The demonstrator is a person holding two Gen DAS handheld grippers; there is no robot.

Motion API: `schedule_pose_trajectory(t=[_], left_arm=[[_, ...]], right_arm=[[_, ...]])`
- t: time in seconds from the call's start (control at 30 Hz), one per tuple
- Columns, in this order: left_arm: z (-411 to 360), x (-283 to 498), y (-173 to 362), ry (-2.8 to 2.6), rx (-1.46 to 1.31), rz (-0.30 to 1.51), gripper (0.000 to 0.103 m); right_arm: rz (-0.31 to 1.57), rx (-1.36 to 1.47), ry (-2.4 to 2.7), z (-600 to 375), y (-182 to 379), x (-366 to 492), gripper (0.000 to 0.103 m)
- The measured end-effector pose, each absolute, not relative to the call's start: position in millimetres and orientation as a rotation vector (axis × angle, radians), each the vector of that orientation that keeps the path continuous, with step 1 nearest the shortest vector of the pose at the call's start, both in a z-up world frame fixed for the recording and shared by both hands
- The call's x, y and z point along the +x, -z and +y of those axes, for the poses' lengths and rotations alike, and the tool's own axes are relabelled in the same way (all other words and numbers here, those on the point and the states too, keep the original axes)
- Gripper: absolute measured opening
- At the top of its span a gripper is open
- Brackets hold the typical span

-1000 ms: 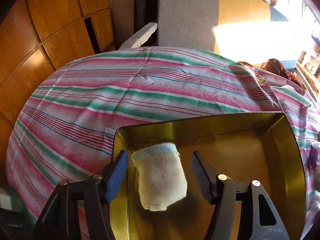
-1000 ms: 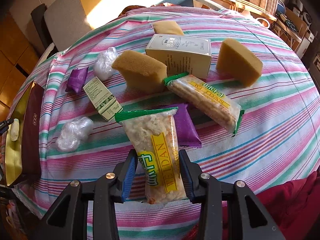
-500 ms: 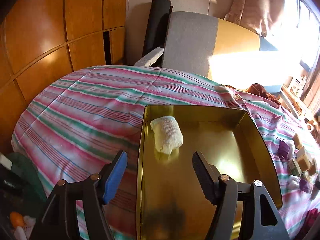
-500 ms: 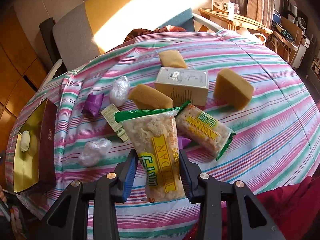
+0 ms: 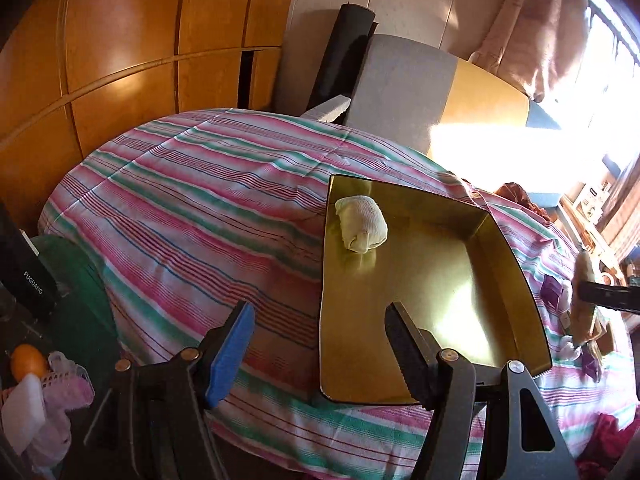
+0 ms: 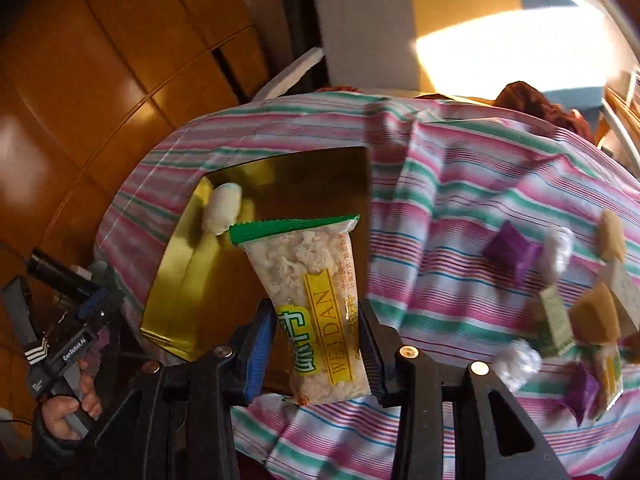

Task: Organize objects
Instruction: 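Carry the WEIDAN cracker pack with the right gripper into the gold tray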

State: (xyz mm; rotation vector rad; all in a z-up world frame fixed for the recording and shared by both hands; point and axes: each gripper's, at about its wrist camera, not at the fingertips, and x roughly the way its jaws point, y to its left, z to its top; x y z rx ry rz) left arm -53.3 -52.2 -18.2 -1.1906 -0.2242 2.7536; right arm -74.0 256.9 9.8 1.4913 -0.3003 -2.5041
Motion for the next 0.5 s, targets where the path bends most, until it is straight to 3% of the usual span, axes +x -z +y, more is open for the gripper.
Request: schedule_pose_trajectory(t=[0.2, 0.4, 0.5], left_arm=[[-69, -45, 26, -2.747, -1.211, -0.302, 0.069], [-86, -42, 31, -2.753, -1.236, -0.341, 0.069], [-93, -43, 34, -2.756, -1.253, -0.362, 0.070]], right_arm=[[-0.244, 1.641, 2.333, 175, 27, -135, 0.040], [-0.313, 1.854, 2.223, 133, 71, -178, 0.040], [-0.447, 1.944, 2.167, 122, 91, -195, 0.042]])
